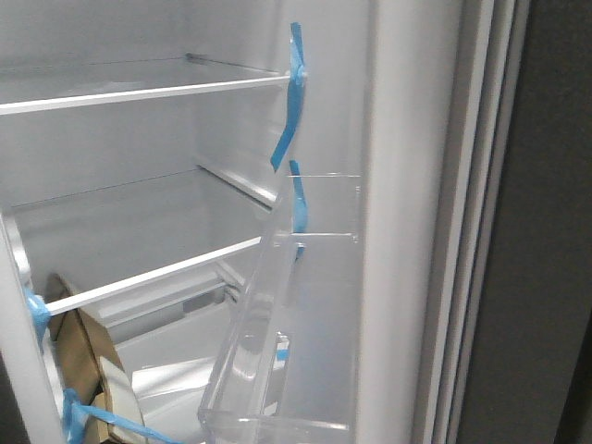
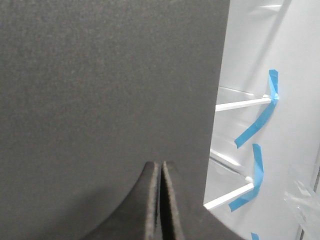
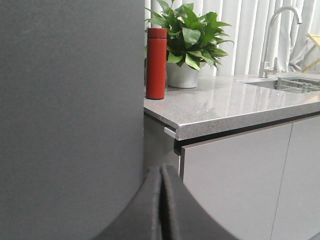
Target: Close fridge door
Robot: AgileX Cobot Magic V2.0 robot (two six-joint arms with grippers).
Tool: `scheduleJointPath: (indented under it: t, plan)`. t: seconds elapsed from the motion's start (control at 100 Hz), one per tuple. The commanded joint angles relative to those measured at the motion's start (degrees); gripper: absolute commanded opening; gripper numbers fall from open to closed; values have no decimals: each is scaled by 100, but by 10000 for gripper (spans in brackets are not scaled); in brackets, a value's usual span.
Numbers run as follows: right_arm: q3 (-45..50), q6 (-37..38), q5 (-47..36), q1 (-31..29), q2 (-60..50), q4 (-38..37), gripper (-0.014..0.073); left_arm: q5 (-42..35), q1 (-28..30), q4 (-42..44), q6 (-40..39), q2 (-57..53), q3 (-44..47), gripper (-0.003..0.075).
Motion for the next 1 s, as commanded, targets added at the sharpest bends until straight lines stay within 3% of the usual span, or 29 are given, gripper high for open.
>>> scheduleJointPath:
  t: [0.0,0.99]
  plan:
    - [65,-22,-465,-33,-69,-51,-76,-440,-9,-9,-20,109,160,-21]
    - [65,-57,-544,-33,-69,-51,-76,-440,-9,-9,-20,109,160,-21]
